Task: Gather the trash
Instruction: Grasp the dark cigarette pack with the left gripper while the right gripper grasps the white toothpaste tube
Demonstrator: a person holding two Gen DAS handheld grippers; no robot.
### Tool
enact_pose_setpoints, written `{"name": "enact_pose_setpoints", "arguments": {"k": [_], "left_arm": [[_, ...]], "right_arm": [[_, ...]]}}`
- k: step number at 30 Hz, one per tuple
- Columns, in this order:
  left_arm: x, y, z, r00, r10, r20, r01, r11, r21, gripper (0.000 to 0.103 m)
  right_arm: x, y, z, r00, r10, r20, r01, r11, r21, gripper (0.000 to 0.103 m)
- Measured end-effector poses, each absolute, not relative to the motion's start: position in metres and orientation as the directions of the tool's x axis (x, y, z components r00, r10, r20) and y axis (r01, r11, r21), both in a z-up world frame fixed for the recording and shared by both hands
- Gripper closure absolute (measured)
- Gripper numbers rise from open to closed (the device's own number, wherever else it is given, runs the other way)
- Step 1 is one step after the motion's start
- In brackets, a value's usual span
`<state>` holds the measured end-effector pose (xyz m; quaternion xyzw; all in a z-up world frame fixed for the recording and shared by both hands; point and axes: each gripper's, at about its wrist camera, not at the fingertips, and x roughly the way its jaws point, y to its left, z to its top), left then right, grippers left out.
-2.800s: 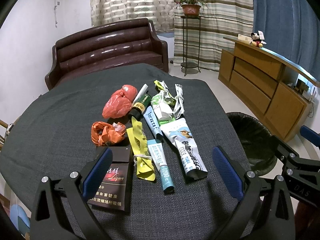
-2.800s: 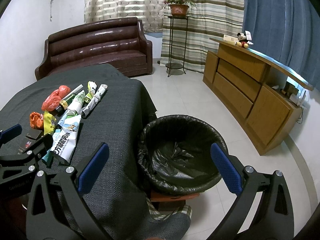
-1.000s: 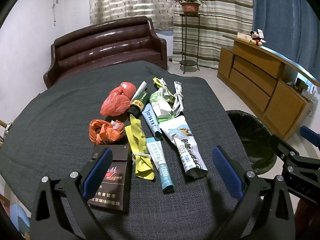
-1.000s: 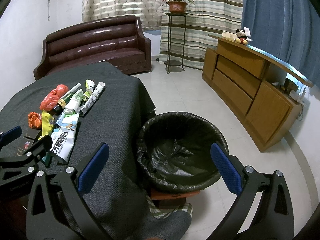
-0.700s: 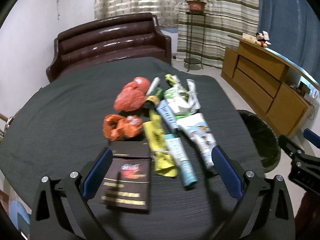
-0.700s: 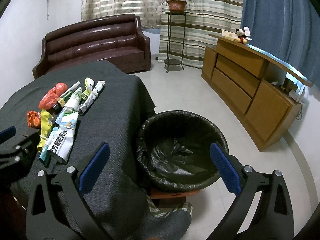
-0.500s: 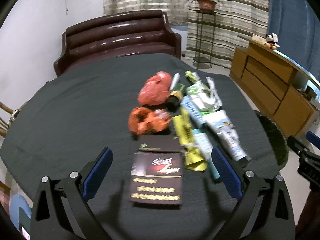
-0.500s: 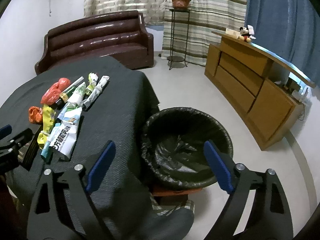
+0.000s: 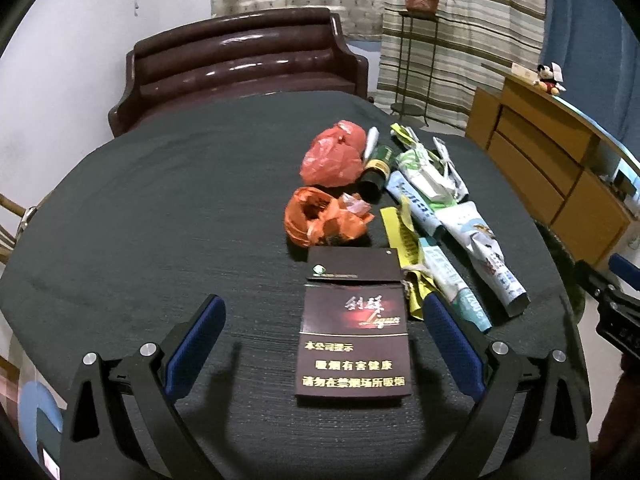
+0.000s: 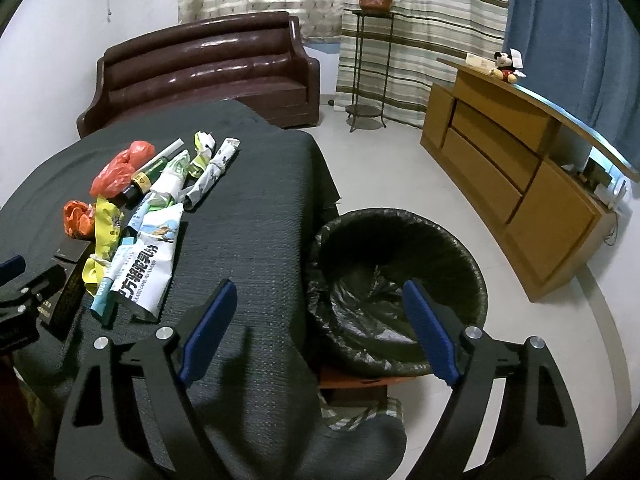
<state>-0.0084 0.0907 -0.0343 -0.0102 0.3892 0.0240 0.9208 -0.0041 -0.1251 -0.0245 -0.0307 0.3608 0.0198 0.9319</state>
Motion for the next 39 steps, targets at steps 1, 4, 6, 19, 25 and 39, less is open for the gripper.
{"name": "enact_pose_setpoints", "arguments": {"k": [1, 4, 6, 19, 25, 39], "left_arm": [[-0.006, 0.091, -0.036, 0.693, 0.035, -0.720, -0.051, 0.999, -0.001, 0.007], [-0.003, 0.090, -0.041, 0.676, 0.037, -0.736, -0.051, 0.999, 0.004, 0.007], [-0.003, 0.090, -0.044, 0.663, 0.037, -0.748, -0.048, 0.999, 0.007, 0.007], [-0.008, 0.097, -0.044, 0.659, 0.013, -0.752, -0.019, 1.000, 0.000, 0.049], [-0.012, 0.107, -0.030, 0.697, 0.043, -0.716, -0.044, 0.999, 0.017, 0.049], [0.001, 0.148, -0.025, 0.698, 0.121, -0.706, -0.144, 0.989, 0.027, 0.049]], "right_arm": [[-0.003, -0.126, -0.025, 0.737, 0.015, -0.676, -0.059, 0.997, -0.043, 0.020], [-0.002, -0.125, -0.025, 0.734, 0.017, -0.679, -0.061, 0.997, -0.042, 0.020], [-0.003, -0.124, -0.026, 0.731, 0.019, -0.682, -0.063, 0.997, -0.040, 0.020], [-0.001, -0.111, -0.024, 0.737, 0.033, -0.676, -0.085, 0.995, -0.044, 0.021], [0.001, -0.095, -0.017, 0.741, 0.067, -0.668, -0.122, 0.992, -0.037, 0.026], [0.015, -0.040, -0.020, 0.697, 0.174, -0.695, -0.249, 0.968, -0.007, 0.037]]}}
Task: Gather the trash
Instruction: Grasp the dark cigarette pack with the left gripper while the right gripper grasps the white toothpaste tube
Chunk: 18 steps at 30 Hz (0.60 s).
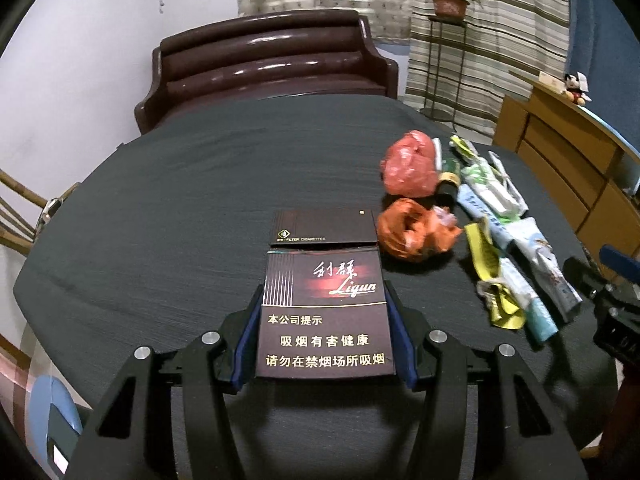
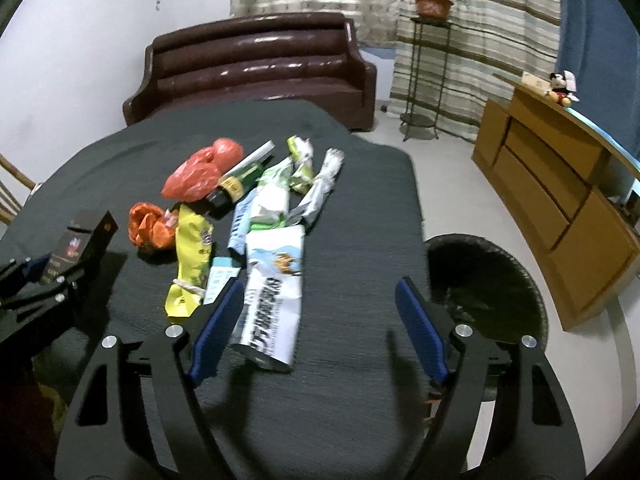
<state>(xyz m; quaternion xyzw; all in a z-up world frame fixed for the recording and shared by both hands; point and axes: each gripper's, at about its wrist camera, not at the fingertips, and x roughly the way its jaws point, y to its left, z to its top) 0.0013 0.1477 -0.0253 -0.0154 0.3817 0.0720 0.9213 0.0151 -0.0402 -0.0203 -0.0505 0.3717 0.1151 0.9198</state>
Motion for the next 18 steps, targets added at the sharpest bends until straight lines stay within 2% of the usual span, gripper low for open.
{"name": "enact_pose_setpoints", "arguments": {"k": [3, 5, 9, 18], "left_arm": [[0.004, 0.153, -0.028, 0.693, 0.127, -0.709, -0.153, 0.988, 0.026, 0.049], [0.005, 0.155, -0.030, 0.690, 0.126, -0.713, -0.156, 0.987, 0.023, 0.049], [0.008, 0.158, -0.032, 0.686, 0.121, -0.718, -0.157, 0.987, 0.016, 0.049], [0.010, 0.151, -0.028, 0.693, 0.106, -0.713, -0.140, 0.990, 0.012, 0.049]], "right_arm": [[0.020, -0.033, -0.028, 0.671, 0.185, -0.718, -0.264, 0.965, 0.002, 0.041], [0.021, -0.030, -0.032, 0.658, 0.191, -0.728, -0.271, 0.962, 0.008, 0.049], [0.027, -0.030, -0.036, 0.622, 0.208, -0.755, -0.283, 0.959, 0.031, 0.072], [0.025, -0.031, -0.036, 0.623, 0.214, -0.753, -0.285, 0.958, 0.036, 0.075]]}}
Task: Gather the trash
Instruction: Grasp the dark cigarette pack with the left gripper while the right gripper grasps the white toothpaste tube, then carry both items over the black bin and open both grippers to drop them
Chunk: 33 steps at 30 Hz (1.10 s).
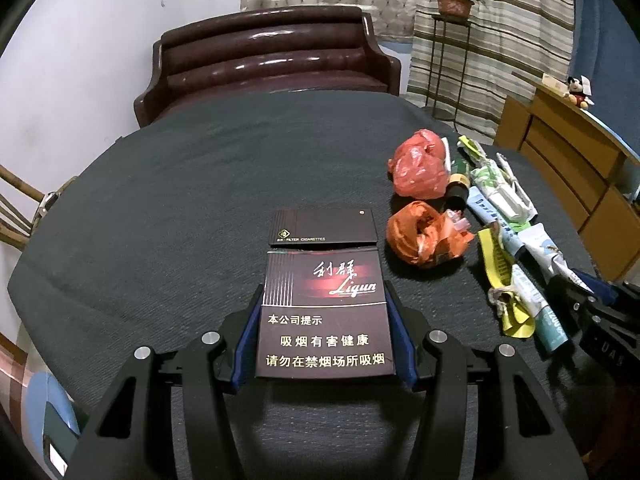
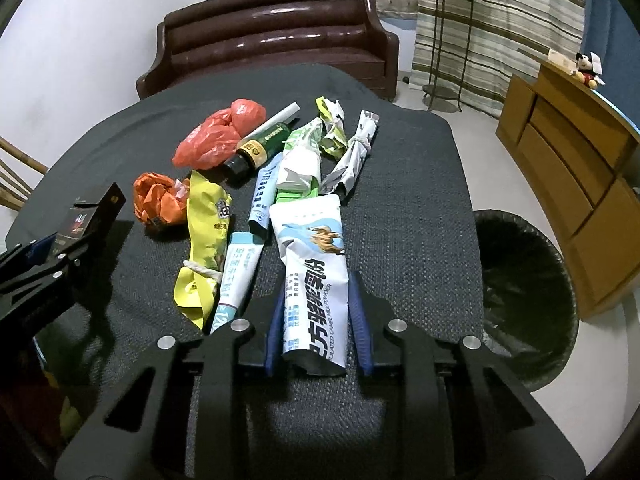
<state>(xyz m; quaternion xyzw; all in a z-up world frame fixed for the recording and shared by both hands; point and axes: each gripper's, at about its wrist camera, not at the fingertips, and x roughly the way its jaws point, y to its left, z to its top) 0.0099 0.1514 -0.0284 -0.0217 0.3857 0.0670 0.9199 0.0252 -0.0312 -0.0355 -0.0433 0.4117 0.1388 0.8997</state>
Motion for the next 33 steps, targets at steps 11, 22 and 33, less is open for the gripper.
{"name": "enact_pose_setpoints", "arguments": {"k": [11, 22, 33], "left_arm": [[0.016, 0.108, -0.012, 0.732, 0.039, -0.680, -0.049, 0.999, 0.004, 0.049], [0.031, 0.057, -0.003, 0.748, -0.037, -0.663, 0.055, 0.998, 0.006, 0.049], [0.043, 0.028, 0.004, 0.759, -0.072, -0.647, 0.107, 0.994, 0.016, 0.049]], "right_arm": [[0.024, -0.075, -0.022, 0.676, 0.165, -0.718, -0.200, 0.979, 0.037, 0.075], [0.035, -0.140, -0.021, 0.710, 0.058, -0.702, -0.048, 0.998, 0.034, 0.075], [0.042, -0.165, -0.023, 0.714, 0.030, -0.699, 0.001, 0.999, 0.044, 0.075]]}}
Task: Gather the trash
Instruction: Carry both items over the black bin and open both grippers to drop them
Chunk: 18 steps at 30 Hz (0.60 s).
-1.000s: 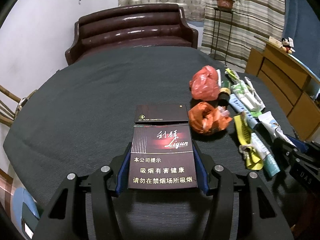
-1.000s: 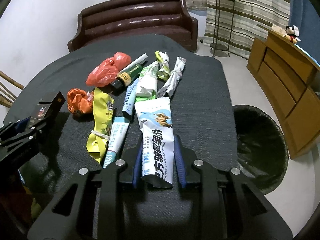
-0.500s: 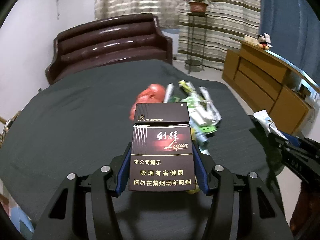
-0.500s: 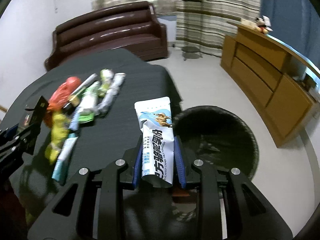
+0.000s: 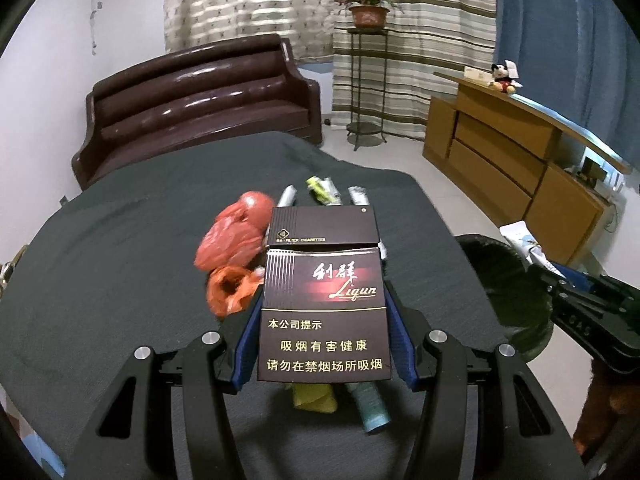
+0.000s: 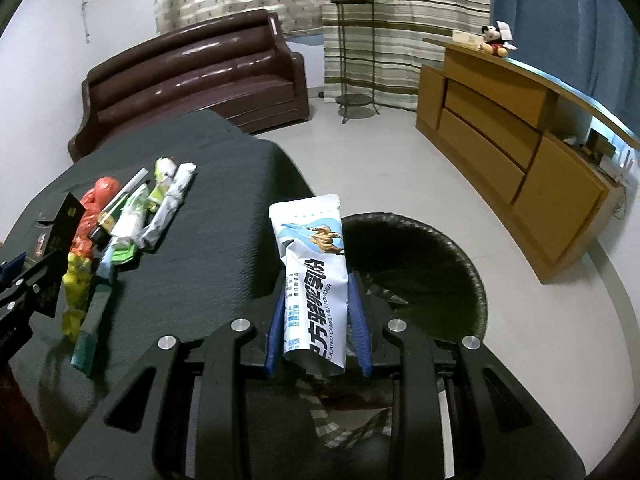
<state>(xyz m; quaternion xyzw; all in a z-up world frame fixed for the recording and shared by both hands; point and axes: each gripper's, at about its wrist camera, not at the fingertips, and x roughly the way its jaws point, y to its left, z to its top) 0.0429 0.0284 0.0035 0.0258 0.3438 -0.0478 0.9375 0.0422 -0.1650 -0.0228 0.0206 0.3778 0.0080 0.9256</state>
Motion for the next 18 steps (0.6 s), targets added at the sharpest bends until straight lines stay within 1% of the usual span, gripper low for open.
{"name": "enact_pose_setpoints", "arguments": {"k": [11, 18], "left_arm": [[0.066, -0.030, 0.001, 0.756, -0.146, -0.639, 0.208, 0.978, 0.022, 0.049], [0.078, -0.066, -0.011, 0.735, -0.171, -0.656, 0.262, 0.964, 0.043, 0.049]], "right_arm": [[0.053, -0.206, -0.022, 0.720, -0.039, -0.693, 0.098, 0.994, 0.046, 0.075], [0.060, -0.226, -0.029, 0.712, -0.072, -0.698, 0.141, 0.989, 0.042, 0.075]]}}
